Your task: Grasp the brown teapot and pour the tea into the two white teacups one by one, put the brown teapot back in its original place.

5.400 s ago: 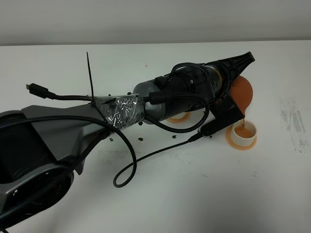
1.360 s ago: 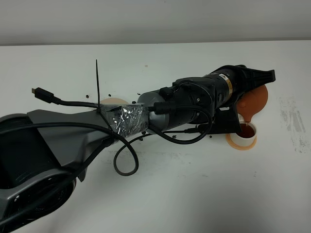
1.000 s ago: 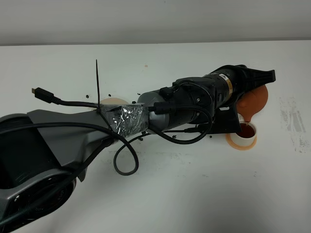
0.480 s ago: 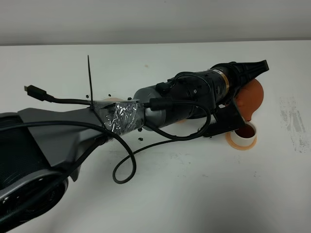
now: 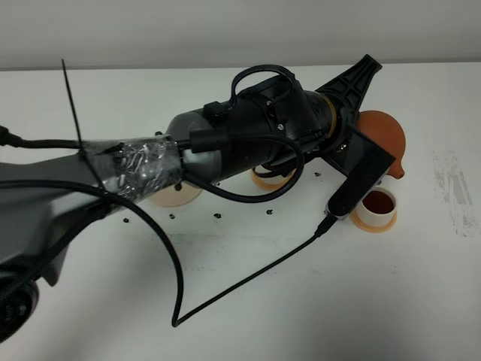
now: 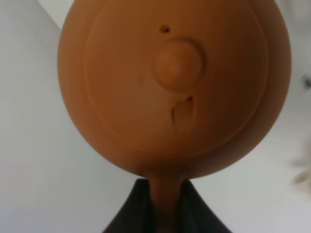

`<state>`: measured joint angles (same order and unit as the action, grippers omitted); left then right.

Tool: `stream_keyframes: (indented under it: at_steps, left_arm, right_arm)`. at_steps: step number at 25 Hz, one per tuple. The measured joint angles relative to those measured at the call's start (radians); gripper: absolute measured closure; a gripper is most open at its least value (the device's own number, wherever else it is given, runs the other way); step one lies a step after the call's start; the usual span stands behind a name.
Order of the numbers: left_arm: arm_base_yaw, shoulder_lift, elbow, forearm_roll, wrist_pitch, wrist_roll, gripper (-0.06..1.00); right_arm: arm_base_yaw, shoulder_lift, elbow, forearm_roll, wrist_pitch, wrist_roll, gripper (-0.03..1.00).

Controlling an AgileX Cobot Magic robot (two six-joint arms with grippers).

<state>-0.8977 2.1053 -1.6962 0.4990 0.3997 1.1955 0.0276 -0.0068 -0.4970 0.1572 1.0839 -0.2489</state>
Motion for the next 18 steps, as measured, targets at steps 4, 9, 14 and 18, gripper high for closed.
stream_keyframes:
  at_steps: [4, 9, 14, 18]
  left_arm:
    - [0.018, -0.089, 0.111, -0.117, 0.011, -0.146, 0.82]
    - [0.052, -0.157, 0.222, -0.245, 0.098, -0.366, 0.82]
    - [0.068, -0.163, 0.289, -0.327, 0.166, -0.537, 0.82]
    - [0.071, -0.163, 0.322, -0.364, 0.193, -0.585, 0.82]
  right_arm:
    - [0.0, 0.0, 0.0, 0.0, 0.0, 0.0, 0.75]
    - [0.0, 0.0, 0.0, 0.0, 0.0, 0.0, 0.75]
    - [0.0, 0.0, 0.0, 0.0, 0.0, 0.0, 0.75]
    - [0.0, 0.0, 0.0, 0.0, 0.0, 0.0, 0.75]
